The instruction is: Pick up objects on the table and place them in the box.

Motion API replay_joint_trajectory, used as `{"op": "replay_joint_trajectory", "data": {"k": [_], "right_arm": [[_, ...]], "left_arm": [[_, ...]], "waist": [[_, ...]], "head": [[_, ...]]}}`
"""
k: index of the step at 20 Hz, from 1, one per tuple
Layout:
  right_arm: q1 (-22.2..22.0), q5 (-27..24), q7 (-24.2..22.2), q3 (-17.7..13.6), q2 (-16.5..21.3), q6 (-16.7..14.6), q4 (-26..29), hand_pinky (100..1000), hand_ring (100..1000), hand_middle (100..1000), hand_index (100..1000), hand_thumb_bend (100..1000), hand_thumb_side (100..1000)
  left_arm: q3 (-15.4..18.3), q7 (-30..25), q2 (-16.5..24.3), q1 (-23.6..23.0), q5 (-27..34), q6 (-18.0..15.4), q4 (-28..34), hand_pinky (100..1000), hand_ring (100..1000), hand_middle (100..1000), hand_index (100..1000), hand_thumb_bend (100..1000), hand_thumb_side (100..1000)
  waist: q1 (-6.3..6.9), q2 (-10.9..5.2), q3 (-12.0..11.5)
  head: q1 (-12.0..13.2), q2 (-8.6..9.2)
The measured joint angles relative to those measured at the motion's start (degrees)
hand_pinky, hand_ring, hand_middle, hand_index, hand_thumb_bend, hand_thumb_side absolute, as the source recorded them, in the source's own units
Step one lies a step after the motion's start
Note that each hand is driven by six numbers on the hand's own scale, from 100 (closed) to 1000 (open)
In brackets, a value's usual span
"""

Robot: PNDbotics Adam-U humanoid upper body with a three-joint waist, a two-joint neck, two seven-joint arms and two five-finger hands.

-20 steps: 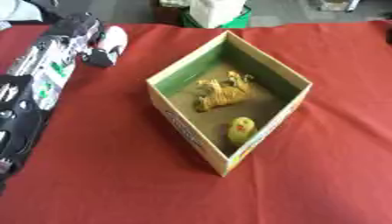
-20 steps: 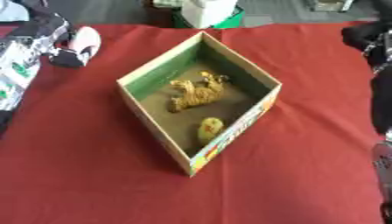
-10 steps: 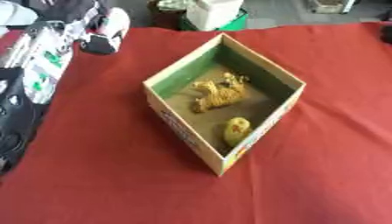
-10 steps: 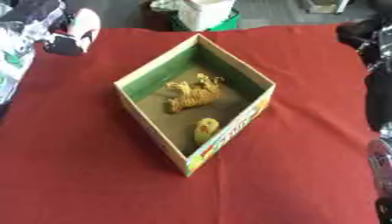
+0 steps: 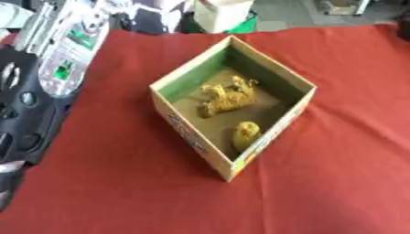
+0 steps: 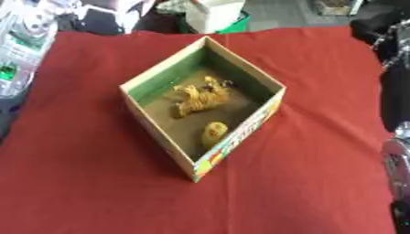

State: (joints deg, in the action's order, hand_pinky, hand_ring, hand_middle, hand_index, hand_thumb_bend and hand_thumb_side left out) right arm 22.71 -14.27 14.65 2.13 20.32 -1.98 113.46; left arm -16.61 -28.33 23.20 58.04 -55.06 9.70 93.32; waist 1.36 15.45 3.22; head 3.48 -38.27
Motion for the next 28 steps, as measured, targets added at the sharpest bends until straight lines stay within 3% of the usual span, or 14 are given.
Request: {"op": "replay_joint_trajectory", "data": {"k": [10, 28], "right_arm": [[0.06, -0.05, 0.84, -0.22, 0.00, -0.68, 0.00, 761, 682, 509, 792, 100, 599], [0.28, -0.05, 1.01, -0.34, 0.00, -0.71, 0.00, 762, 684, 507, 793, 100, 595]], "left_arm": [[-4.85, -3.68, -5.14, -0.86, -1.03, -3.46, 1.29, 509, 568, 499, 349, 100, 283], [-10.73, -8.80, -9.12, -3.16, -2.23, -7.98, -8.18, 531, 592, 525, 374, 100, 255]], "waist": [[0.47, -0.29, 0.26], [0.56, 0.12, 0.68]], "head": [[0.59, -0.28], [0.55, -0.46]]}}
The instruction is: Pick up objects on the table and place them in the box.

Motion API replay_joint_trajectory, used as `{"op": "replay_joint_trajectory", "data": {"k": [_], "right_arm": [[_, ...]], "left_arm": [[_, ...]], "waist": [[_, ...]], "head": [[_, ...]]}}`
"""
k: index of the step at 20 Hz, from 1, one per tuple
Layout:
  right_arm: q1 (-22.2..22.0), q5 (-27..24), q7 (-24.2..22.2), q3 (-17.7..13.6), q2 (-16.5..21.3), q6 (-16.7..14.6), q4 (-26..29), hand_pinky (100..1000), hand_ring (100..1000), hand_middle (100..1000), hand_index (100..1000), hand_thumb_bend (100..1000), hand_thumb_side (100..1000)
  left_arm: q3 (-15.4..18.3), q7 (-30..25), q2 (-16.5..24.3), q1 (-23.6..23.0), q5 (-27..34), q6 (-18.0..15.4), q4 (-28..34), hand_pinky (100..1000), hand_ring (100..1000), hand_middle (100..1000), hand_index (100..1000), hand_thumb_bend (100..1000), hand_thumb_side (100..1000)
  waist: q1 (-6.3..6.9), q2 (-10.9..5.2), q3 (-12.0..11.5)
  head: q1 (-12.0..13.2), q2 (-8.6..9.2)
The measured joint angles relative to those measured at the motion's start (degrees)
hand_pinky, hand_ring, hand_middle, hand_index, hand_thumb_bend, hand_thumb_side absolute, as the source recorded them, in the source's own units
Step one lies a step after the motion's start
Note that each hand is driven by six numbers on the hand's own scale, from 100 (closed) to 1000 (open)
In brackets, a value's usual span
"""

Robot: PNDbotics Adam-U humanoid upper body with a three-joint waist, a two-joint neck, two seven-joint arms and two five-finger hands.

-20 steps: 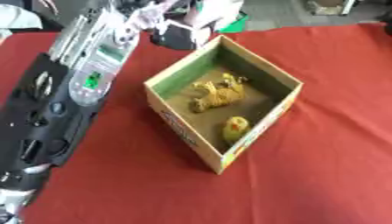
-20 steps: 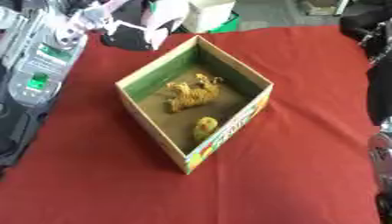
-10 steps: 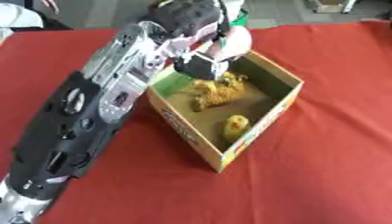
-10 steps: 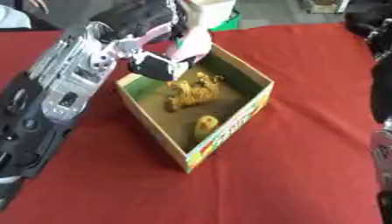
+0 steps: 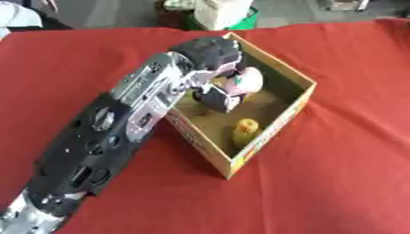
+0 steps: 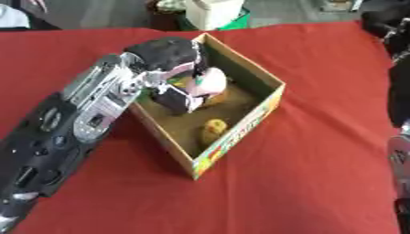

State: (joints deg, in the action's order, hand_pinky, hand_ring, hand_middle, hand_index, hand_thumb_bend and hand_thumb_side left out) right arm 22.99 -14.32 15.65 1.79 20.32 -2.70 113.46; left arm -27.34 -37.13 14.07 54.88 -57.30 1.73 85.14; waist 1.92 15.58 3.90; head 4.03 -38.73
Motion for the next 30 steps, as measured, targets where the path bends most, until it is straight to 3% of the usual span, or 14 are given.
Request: {"op": "replay_joint_trajectory", "data": {"k": [5, 7, 8, 9, 10, 11, 12, 15, 18, 20, 22, 24, 27, 30], "right_arm": [[0.00, 0.00, -0.08, 0.00, 0.00, 0.08, 0.00, 762, 685, 507, 793, 100, 594], [0.00, 0.00, -0.10, 0.00, 0.00, 0.10, 0.00, 762, 685, 506, 793, 100, 594], [0.00, 0.00, -0.10, 0.00, 0.00, 0.10, 0.00, 762, 685, 506, 793, 100, 594], [0.00, 0.00, -0.10, 0.00, 0.00, 0.10, 0.00, 762, 685, 506, 793, 100, 593], [0.00, 0.00, -0.10, 0.01, 0.00, 0.10, 0.00, 762, 684, 506, 793, 100, 593], [0.00, 0.00, -0.10, 0.01, 0.00, 0.10, 0.00, 762, 684, 506, 793, 100, 593], [0.00, 0.00, -0.10, 0.01, 0.00, 0.10, 0.00, 762, 683, 506, 793, 100, 594], [0.00, 0.00, -0.10, 0.01, 0.00, 0.10, 0.00, 761, 682, 506, 793, 100, 594], [0.00, 0.00, -0.10, 0.01, 0.00, 0.10, 0.00, 761, 682, 507, 793, 100, 596], [0.01, 0.00, -0.09, 0.01, 0.00, 0.09, 0.00, 761, 682, 507, 792, 100, 596], [0.02, 0.00, -0.06, 0.01, 0.00, 0.06, 0.00, 760, 681, 507, 792, 100, 597], [0.06, 0.00, 0.03, 0.00, -0.01, -0.03, 0.00, 759, 682, 508, 793, 100, 598], [0.20, -0.04, 0.19, 0.00, -0.03, -0.19, 0.00, 758, 682, 510, 793, 100, 598], [0.21, -0.26, 0.43, -0.01, -0.13, -0.39, 0.00, 757, 681, 512, 792, 100, 599]], "left_arm": [[-0.06, -2.64, -0.07, -0.03, 0.12, -0.90, -1.06, 567, 630, 566, 461, 100, 252], [-0.06, -4.01, -0.34, -0.12, 0.43, -1.20, -1.22, 587, 671, 607, 544, 100, 245], [-0.05, -4.61, -0.50, -0.16, 0.53, -1.27, -1.22, 605, 704, 641, 616, 100, 302], [-0.05, -5.12, -0.52, -0.17, 0.53, -1.27, -1.20, 624, 733, 676, 676, 100, 469], [-0.03, -5.50, -0.52, -0.17, 0.49, -1.18, -1.17, 646, 759, 709, 724, 100, 581], [-0.01, -5.77, -0.52, -0.17, 0.29, -1.04, -1.09, 657, 771, 725, 747, 100, 632], [0.01, -5.94, -0.52, -0.17, 0.00, -0.90, -0.92, 717, 826, 779, 844, 100, 863], [0.30, -5.92, -0.52, -0.19, -1.44, -0.67, -0.37, 776, 874, 824, 889, 100, 998], [0.73, -4.97, -0.51, -0.37, -2.99, -0.34, 0.31, 798, 898, 848, 923, 258, 1000], [1.19, -3.51, -0.50, -0.44, -3.95, 0.27, 0.88, 794, 898, 851, 930, 300, 1000], [1.83, -1.26, -0.51, -0.47, -4.58, 1.41, 1.70, 774, 883, 840, 918, 240, 1000], [2.82, 2.26, -0.52, -0.48, -4.97, 3.28, 3.01, 748, 861, 824, 905, 100, 1000], [4.86, 10.25, -0.55, -0.69, -4.11, 7.42, 6.02, 711, 820, 786, 884, 100, 1000], [7.45, 19.73, -0.52, -0.85, 0.92, 11.88, 10.83, 679, 789, 762, 856, 100, 1000]], "waist": [[0.00, 0.16, 0.00], [-0.01, 0.20, 0.01], [-0.01, 0.20, 0.01], [-0.01, 0.20, 0.01], [-0.02, 0.20, 0.01], [-0.03, 0.20, 0.01], [-0.04, 0.20, 0.01], [-0.07, 0.20, -0.04], [-0.20, 0.20, -0.21], [-0.31, 0.19, -0.37], [-0.36, 0.19, -0.36], [-0.51, 0.17, -0.27], [-0.68, -0.11, -0.23], [-0.86, -0.91, -0.69]], "head": [[0.00, 0.00], [0.00, 0.00], [0.00, 0.00], [0.00, 0.00], [0.00, 0.00], [0.00, 0.00], [0.00, 0.00], [-0.08, -0.01], [-0.11, -0.09], [-0.10, -0.45], [-0.03, -0.55], [0.18, -0.55], [0.45, -0.52], [0.47, -0.45]]}}
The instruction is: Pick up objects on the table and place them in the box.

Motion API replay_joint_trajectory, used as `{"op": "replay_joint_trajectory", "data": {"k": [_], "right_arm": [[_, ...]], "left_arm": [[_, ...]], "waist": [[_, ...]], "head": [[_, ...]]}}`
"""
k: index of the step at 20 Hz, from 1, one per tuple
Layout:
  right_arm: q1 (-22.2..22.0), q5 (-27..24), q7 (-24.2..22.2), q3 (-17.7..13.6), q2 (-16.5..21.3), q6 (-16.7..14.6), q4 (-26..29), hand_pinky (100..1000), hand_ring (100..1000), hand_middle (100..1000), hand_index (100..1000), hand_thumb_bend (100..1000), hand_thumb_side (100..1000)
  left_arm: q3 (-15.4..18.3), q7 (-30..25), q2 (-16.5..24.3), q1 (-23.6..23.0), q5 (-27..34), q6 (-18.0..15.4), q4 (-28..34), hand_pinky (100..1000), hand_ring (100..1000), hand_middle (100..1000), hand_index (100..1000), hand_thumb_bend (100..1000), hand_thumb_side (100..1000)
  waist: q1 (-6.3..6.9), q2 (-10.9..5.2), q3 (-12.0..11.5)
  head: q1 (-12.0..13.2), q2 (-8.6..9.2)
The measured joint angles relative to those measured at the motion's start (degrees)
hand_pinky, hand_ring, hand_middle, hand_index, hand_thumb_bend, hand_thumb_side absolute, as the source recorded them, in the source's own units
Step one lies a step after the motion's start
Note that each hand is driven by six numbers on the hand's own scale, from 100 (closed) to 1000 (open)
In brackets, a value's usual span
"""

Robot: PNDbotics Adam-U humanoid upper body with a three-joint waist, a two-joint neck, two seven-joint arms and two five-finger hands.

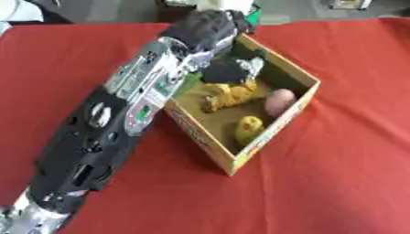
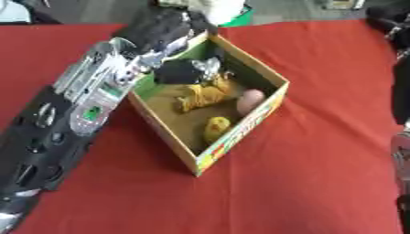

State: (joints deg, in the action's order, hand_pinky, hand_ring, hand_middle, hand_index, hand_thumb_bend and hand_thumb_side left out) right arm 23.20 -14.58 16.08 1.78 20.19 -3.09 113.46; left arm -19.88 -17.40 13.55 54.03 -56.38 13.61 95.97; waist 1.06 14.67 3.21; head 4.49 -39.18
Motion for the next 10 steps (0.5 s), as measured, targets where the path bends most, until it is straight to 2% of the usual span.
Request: {"op": "replay_joint_trajectory", "data": {"k": [3, 6, 7, 10], "right_arm": [[0.05, -0.24, 0.16, 0.00, -0.31, -0.06, 0.00, 755, 681, 514, 792, 100, 602], [0.22, -0.57, 0.36, 0.00, -0.32, -0.20, 0.00, 753, 683, 520, 794, 100, 601], [0.32, -0.69, 0.44, -0.01, -0.32, -0.25, 0.00, 754, 689, 528, 798, 100, 603], [0.53, -0.88, 0.77, -0.02, -0.32, -0.53, 0.00, 760, 711, 545, 803, 100, 607]], "left_arm": [[2.53, 7.15, 0.44, -0.35, 8.11, 3.61, 4.79, 638, 751, 735, 843, 100, 1000], [5.24, 13.89, 1.77, -1.93, 20.54, 5.70, 9.60, 612, 717, 719, 832, 100, 1000], [5.99, 16.19, 2.41, -2.78, 25.82, 5.51, 11.09, 581, 679, 685, 826, 100, 949], [7.93, 22.64, 5.06, -6.51, 42.91, 1.02, 14.57, 608, 672, 675, 816, 100, 954]], "waist": [[-0.16, -0.85, -0.28], [-0.28, -1.72, -0.82], [-0.35, -2.04, -1.05], [-0.47, -3.13, -1.83]], "head": [[-0.13, 0.01], [-0.74, -0.05], [-1.09, -0.10], [-2.39, -0.66]]}}
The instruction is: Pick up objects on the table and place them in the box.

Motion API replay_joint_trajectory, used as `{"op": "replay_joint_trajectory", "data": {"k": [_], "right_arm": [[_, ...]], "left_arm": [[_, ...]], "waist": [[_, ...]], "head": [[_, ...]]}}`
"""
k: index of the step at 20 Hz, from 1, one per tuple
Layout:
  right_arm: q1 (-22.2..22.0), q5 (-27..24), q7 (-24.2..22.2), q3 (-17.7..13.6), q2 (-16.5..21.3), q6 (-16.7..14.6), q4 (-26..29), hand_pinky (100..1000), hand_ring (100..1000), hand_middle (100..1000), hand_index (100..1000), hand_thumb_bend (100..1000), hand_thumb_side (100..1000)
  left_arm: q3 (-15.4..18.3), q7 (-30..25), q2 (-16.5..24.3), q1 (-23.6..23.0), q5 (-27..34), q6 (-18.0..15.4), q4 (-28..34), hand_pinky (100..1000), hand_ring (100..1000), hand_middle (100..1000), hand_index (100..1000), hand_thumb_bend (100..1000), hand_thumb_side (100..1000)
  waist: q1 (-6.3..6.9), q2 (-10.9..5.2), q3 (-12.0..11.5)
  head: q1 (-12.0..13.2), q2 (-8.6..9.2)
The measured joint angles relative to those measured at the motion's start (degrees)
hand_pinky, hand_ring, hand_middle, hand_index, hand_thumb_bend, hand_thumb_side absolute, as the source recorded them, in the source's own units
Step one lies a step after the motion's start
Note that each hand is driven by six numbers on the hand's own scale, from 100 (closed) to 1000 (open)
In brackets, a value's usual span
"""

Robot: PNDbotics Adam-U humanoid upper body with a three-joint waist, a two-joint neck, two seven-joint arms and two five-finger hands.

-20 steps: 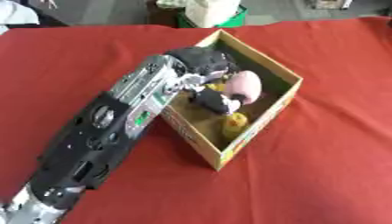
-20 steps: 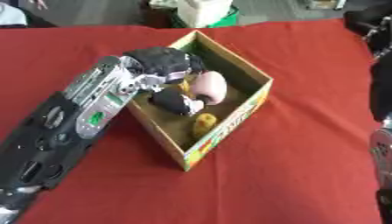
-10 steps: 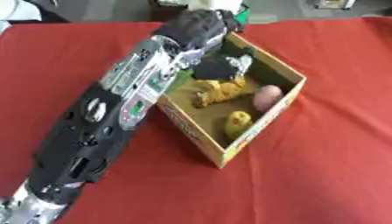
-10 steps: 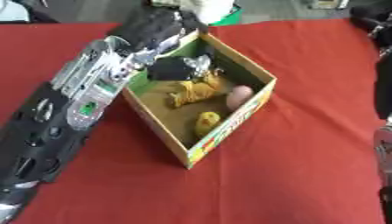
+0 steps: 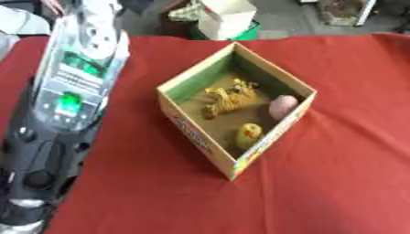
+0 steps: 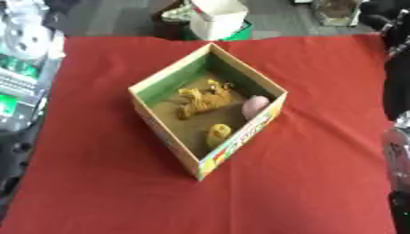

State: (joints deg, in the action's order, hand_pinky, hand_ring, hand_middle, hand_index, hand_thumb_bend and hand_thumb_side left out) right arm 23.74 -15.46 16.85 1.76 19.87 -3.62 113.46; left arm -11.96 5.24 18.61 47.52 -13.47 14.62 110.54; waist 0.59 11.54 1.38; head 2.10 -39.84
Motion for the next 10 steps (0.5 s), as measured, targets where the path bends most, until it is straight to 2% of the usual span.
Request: {"op": "replay_joint_trajectory", "data": {"k": [2, 5, 6, 7, 10], "right_arm": [[0.22, -0.25, 0.22, 0.00, 0.01, -0.21, 0.00, 762, 722, 556, 803, 100, 613], [0.56, -0.37, 0.56, 0.00, 0.03, -0.62, 0.00, 772, 755, 599, 812, 100, 647], [0.62, -0.38, 0.64, 0.00, 0.04, -0.74, 0.00, 772, 755, 599, 812, 100, 647], [0.72, -0.38, 0.72, 0.00, 0.05, -0.87, 0.00, 777, 779, 626, 823, 100, 674], [0.73, -0.23, 0.72, -0.01, 0.25, -1.27, 0.00, 789, 806, 658, 839, 100, 703]], "left_arm": [[1.49, 3.67, 1.71, -2.51, 9.61, -3.61, 1.15, 642, 679, 680, 816, 100, 951], [3.86, 8.52, 3.76, -5.76, 19.04, -8.87, 2.53, 683, 722, 715, 820, 100, 951], [4.56, 9.73, 4.38, -6.68, 21.01, -10.64, 2.77, 683, 722, 715, 820, 100, 951], [5.13, 10.67, 4.90, -7.44, 22.40, -12.23, 2.86, 720, 801, 784, 827, 100, 934], [6.87, 12.68, 6.51, -10.25, 23.96, -16.62, 3.08, 724, 805, 774, 823, 100, 925]], "waist": [[-0.07, -0.56, -0.29], [-0.33, -1.06, -0.71], [-0.39, -1.18, -0.77], [-0.41, -1.28, -0.82], [-0.25, -1.52, -1.36]], "head": [[-0.80, -0.56], [-1.55, -1.48], [-1.70, -1.68], [-1.75, -1.90], [-1.93, -2.48]]}}
